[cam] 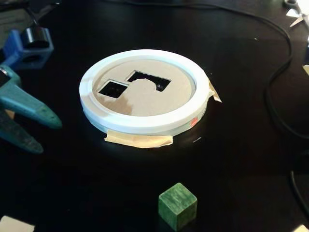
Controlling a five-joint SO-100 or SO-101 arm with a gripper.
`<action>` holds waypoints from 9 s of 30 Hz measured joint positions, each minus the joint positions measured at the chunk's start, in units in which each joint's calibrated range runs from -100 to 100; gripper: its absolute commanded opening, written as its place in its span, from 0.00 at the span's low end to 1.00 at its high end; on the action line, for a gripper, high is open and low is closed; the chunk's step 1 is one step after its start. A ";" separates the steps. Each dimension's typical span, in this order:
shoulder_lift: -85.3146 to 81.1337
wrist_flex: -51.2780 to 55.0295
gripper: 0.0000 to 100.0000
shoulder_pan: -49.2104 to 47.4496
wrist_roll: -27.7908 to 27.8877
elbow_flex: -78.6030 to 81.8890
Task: Pick up the square block and drop it in corresponding square shaped hole
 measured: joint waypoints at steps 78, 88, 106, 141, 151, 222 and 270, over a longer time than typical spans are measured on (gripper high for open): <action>142.76 18.91 0.78 -2.40 -13.19 -133.33; 144.54 18.91 0.78 -3.30 -13.38 -133.63; 144.90 18.91 0.57 -4.20 -13.63 -133.72; 141.06 23.76 0.32 -7.99 -13.77 -133.72; 127.15 35.98 0.32 -20.48 -15.53 -133.63; 100.58 8.73 0.32 -51.25 -23.39 -80.62; 97.28 16.39 0.79 -56.84 -23.39 -80.62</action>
